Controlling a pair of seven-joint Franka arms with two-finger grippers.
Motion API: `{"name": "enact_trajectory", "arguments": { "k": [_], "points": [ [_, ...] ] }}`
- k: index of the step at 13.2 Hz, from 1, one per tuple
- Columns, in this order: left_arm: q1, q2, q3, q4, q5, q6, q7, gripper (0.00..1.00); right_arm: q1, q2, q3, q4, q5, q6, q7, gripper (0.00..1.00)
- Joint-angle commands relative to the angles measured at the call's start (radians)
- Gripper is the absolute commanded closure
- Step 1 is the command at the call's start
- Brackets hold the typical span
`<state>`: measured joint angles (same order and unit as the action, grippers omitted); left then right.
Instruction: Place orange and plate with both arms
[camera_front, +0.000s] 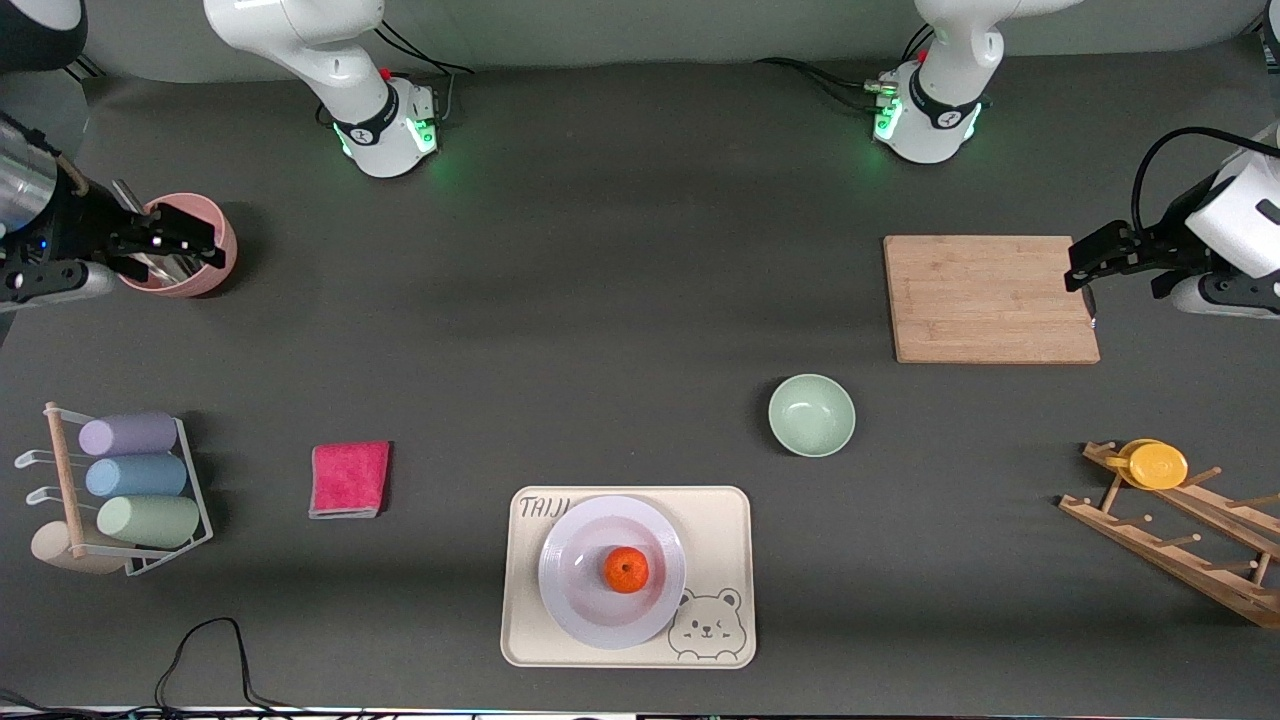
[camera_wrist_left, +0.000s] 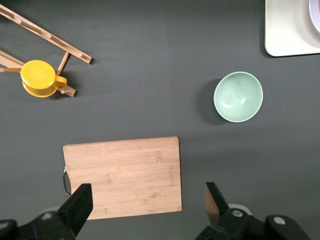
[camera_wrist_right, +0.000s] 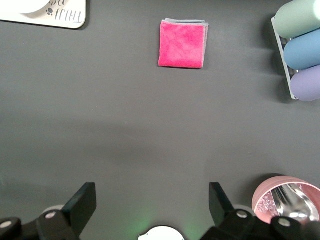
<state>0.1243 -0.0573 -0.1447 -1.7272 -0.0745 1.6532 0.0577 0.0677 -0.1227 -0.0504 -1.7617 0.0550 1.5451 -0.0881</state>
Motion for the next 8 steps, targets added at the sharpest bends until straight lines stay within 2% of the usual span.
{"name": "enact_trajectory", "arguments": {
  "k": [1,2,4,8],
  "points": [
    [-0.006,-0.009,0.005,0.001,-0.01,0.002,0.005,0.0,-0.045,-0.109,0.067,-0.157,0.023,0.094,0.03,0.0],
    [-0.008,-0.009,0.005,0.001,-0.008,0.002,0.005,0.0,-0.031,-0.139,0.061,-0.189,0.026,0.107,0.03,0.0],
    [-0.006,-0.009,0.005,0.001,-0.01,0.002,0.005,0.0,0.058,-0.149,-0.044,-0.187,0.032,0.104,0.034,0.0],
    [-0.008,-0.009,0.005,0.001,-0.011,0.005,0.004,0.0,0.061,-0.127,-0.049,-0.151,0.032,0.098,0.037,0.0]
  ]
}}
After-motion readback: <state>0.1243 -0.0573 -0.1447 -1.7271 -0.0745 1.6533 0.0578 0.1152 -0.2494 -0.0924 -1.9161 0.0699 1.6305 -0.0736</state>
